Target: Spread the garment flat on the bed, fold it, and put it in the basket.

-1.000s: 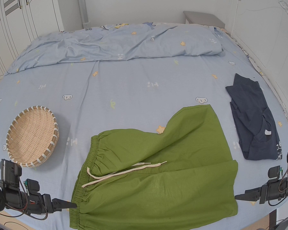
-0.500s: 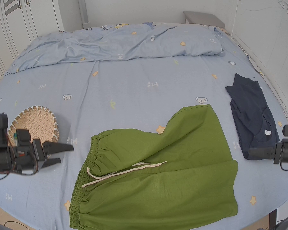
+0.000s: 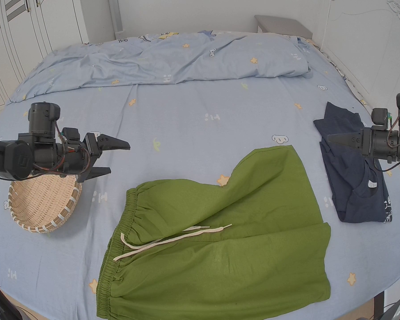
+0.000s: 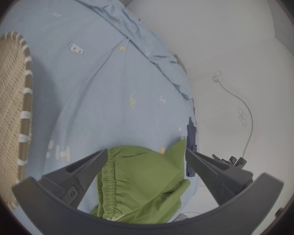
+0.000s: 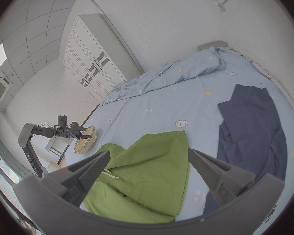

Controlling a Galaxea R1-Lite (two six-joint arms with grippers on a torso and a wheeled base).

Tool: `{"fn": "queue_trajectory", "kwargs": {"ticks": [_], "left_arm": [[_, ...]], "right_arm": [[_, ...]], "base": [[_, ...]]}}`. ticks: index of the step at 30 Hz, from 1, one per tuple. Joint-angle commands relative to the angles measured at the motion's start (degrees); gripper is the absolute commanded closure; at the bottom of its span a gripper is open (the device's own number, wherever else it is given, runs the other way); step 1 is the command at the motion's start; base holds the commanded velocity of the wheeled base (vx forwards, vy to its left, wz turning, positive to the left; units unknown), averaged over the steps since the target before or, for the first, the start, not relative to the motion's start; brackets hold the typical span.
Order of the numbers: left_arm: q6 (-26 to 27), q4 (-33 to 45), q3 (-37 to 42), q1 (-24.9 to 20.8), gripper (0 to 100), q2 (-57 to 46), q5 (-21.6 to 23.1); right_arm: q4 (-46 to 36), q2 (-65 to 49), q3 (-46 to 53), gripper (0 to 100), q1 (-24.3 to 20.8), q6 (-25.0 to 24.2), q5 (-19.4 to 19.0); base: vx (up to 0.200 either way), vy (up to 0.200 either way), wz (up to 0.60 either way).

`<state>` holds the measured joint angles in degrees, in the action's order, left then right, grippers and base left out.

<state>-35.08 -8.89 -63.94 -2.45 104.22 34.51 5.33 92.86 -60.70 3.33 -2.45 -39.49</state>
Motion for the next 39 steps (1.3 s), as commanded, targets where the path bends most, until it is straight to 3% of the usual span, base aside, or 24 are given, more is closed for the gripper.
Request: {"fn": "queue_trajectory", "kwargs": {"ticks": [1, 23, 24, 39], "left_arm": [[0.46, 1.94, -3.47, -0.54, 0, 11.36, -0.06], [2.04, 1.06, -3.82, -3.53, 0, 16.02, -0.06], [2.04, 1.06, -3.82, -3.53, 100, 16.02, -0.06], [2.39, 1.06, -3.91, -2.82, 100, 15.14, -0.15]], "right_arm": [[0.21, 8.57, -3.38, 0, -2.10, 0.17, 0.29], [0.30, 8.66, -3.38, 0, -1.39, 0.08, 0.20], [0.30, 8.66, -3.38, 0, -1.39, 0.08, 0.20], [0.30, 8.66, -3.55, 0, -1.31, 0.08, 0.20]], "base": [[0.000, 0.000, 0.00], [0.000, 0.000, 0.00], [0.000, 0.000, 0.00], [0.000, 0.000, 0.00]]}}
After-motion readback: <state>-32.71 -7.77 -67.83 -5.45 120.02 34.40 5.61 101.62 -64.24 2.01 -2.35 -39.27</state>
